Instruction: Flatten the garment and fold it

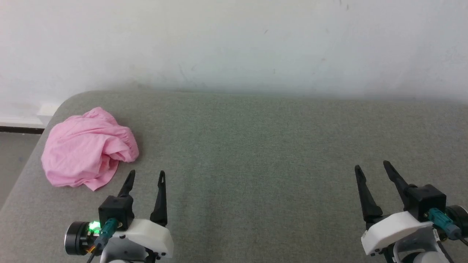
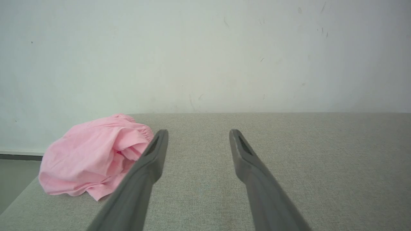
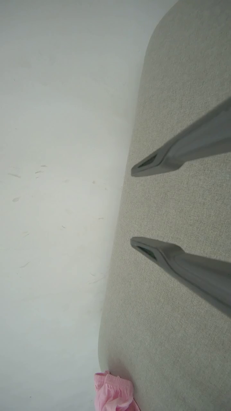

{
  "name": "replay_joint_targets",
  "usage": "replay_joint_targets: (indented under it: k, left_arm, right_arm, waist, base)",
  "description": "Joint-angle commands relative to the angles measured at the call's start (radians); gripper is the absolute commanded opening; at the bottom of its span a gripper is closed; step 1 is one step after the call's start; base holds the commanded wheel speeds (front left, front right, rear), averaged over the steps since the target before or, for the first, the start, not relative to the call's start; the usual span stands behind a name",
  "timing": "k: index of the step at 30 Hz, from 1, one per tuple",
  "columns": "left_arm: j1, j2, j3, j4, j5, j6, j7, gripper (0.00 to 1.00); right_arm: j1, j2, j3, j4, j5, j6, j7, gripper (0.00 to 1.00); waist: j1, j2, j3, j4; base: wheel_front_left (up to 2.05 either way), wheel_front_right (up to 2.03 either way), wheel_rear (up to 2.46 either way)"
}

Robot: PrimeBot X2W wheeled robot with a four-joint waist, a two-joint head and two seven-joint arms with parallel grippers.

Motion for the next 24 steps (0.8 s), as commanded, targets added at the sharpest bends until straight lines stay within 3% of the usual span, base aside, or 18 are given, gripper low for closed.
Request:
replay_joint_targets:
  k: [1,24]
  left_arm:
    - [0.015,0.000,-0.003,0.000,-0.008,0.006,-0.012,1.00]
    - [0.039,-0.001,-0.015,-0.007,-0.015,0.014,-0.060,1.00]
  right_arm:
    - [0.013,0.001,-0.001,-0.002,0.010,-0.001,-0.010,1.00]
    - [0.037,0.002,-0.002,-0.002,0.018,-0.001,-0.058,1.00]
  waist:
    - [0.0000,0.0000,-0.004,0.011]
    - [0.0000,0.0000,-0.016,0.137]
  base:
    - [0.00,0.00,0.00]
    - [0.00,0.00,0.00]
